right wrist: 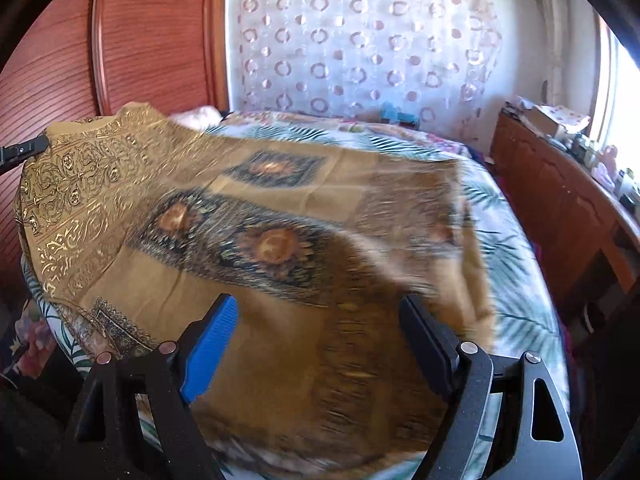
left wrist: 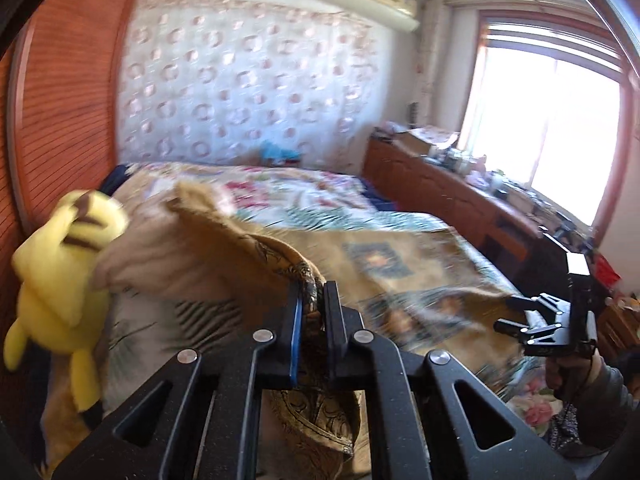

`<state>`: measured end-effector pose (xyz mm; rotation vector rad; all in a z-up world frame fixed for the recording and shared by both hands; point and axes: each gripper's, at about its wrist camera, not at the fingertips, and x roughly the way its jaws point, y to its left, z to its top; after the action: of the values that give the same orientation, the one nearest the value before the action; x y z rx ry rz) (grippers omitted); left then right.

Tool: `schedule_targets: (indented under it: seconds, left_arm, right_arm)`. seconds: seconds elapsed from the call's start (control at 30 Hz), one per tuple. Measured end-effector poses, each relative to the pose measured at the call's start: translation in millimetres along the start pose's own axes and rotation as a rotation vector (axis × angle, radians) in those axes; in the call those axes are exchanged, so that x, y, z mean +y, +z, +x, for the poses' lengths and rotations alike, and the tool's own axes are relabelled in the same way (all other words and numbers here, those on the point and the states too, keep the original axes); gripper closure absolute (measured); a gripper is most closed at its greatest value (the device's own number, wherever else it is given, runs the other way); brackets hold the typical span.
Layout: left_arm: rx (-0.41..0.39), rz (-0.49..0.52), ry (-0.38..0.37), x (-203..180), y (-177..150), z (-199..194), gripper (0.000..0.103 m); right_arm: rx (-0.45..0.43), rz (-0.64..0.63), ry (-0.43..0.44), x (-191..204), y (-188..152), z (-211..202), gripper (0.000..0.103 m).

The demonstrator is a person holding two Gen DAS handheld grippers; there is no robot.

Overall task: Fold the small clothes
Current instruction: 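Lift and fold the shirt over with the left tool, then open it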

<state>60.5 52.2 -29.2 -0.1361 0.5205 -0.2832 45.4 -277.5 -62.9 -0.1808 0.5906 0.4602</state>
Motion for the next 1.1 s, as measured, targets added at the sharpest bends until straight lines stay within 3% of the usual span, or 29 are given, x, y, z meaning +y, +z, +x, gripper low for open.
schedule_targets:
  seconds: [0.23, 0.5, 0.73, 0.9, 1.1]
  left_arm:
    - [-0.010, 0.070, -0.129, -58, 28, 31, 0.093]
    - [-0.007, 0.169, -0.251, -123, 53, 51, 0.093]
    - [0.023, 0.237, -0.343, -177, 66, 63, 0.093]
    - [0.047, 0.267, -0.374, -204, 68, 72, 0.093]
    - [0.103, 0.267, -0.366, -208, 52, 87, 0.093]
  right_arm:
    - [0.016, 0.073, -0.047, -32, -11, -14, 0.020]
    - [-0.025, 0.155, -0.068, -54, -20, -45, 0.020]
    - [-0.056, 0.194, -0.078, -55, -29, -60, 0.020]
    - [-0.070, 0.200, -0.082, -50, -35, -63, 0.020]
    - [-0.070, 0.203, -0.079, -45, -41, -64, 0.020]
